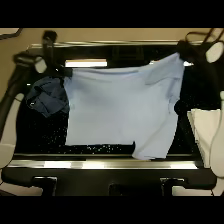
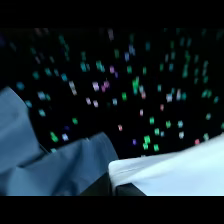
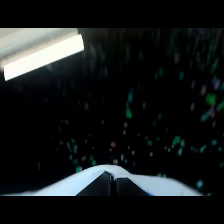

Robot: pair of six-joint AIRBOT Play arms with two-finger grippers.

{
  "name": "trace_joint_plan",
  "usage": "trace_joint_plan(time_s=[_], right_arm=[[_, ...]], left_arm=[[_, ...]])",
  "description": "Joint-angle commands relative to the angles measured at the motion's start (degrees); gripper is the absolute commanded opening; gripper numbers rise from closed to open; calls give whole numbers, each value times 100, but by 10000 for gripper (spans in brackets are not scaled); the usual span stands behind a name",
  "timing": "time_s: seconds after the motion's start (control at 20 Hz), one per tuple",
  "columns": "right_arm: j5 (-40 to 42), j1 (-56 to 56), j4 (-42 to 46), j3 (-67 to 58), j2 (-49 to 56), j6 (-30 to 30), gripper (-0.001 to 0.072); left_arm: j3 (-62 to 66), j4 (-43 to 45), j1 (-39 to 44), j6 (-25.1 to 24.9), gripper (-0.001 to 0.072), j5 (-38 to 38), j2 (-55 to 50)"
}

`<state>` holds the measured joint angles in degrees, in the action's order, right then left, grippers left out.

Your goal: Fold the shirts.

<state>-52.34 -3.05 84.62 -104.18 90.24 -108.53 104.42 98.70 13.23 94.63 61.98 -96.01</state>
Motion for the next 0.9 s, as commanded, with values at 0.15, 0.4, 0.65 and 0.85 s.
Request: trace_joint_plan(time_s=[0.15, 0.4, 0.65, 0.85], right_arm=[[-831, 9, -964, -7, 1241, -186, 90], [-1915, -629, -1143, -9, 651, 763, 507], [-4769, -1799, -1167, 140, 330, 1663, 493], [-4494, -2033, -918, 1567, -275, 1497, 432]], left_arm=[[-11, -723, 79, -20, 76, 428, -1019], [232, -793, -105, -833, 664, 2636, -887], [-789, -2675, -664, -601, 454, 3016, -96], [-3449, -3154, -966, -793, 457, 2393, 1239]])
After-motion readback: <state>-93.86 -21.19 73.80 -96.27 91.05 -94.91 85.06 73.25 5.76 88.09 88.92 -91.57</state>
